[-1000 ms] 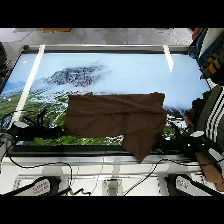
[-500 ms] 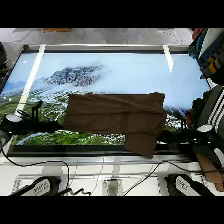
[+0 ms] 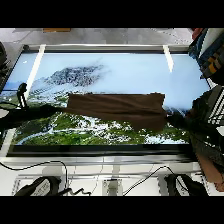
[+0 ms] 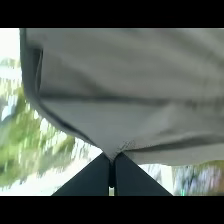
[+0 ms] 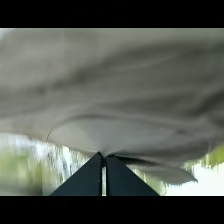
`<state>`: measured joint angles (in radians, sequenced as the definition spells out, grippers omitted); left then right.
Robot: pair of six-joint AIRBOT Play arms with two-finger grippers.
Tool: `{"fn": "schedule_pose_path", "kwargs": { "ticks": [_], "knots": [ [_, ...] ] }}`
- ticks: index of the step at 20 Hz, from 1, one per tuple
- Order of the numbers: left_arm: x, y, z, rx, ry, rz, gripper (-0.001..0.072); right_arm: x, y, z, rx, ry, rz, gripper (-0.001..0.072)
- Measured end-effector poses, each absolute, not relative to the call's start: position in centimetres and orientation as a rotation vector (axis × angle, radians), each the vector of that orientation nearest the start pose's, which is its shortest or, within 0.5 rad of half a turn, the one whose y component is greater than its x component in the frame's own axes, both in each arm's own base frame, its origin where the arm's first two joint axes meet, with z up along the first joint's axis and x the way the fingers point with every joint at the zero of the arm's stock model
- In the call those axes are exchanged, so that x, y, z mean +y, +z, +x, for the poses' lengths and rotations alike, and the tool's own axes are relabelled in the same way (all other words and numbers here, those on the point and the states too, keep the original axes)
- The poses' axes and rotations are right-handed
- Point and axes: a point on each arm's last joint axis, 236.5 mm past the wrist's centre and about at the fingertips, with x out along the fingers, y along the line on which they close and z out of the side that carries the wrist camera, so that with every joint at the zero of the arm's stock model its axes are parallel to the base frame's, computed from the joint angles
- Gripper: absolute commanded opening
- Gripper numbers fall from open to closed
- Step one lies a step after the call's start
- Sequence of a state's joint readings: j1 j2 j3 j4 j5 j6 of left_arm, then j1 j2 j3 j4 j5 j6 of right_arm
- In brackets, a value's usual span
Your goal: Fold the clothes and pants, and hang the long-sleeved shirts on hangers.
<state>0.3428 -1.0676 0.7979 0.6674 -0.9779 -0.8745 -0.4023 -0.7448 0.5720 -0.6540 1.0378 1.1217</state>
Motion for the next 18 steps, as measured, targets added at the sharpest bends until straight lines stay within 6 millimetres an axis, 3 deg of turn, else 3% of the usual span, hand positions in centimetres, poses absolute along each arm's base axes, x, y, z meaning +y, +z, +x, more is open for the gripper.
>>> {"fn": "schedule_pose_path", "kwargs": {
  "ticks": [3,7,10,14,18],
  "knots": [
    [-3.0,5.4,40.4,0.745,-0.303,-0.422,0.0011,3.5,6.6,34.1,0.711,0.192,0.666,0.0014],
    [-2.6,5.3,44.4,0.623,-0.183,-0.382,0.0011,2.4,6.4,38.8,0.593,0.077,0.661,0.0013],
    [-2.3,3.6,46.8,0.589,-0.102,-0.362,0.0012,1.3,5.4,43.0,0.560,0.005,0.649,0.0014],
    [-2.2,0.6,49.7,0.598,-0.037,-0.362,0.0012,0.4,2.7,48.5,0.589,-0.041,0.632,0.0014],
    [-2.6,-1.5,52.4,0.613,-0.023,-0.354,0.0014,0.3,-0.4,52.0,0.635,-0.054,0.628,0.0015]
  ]
}}
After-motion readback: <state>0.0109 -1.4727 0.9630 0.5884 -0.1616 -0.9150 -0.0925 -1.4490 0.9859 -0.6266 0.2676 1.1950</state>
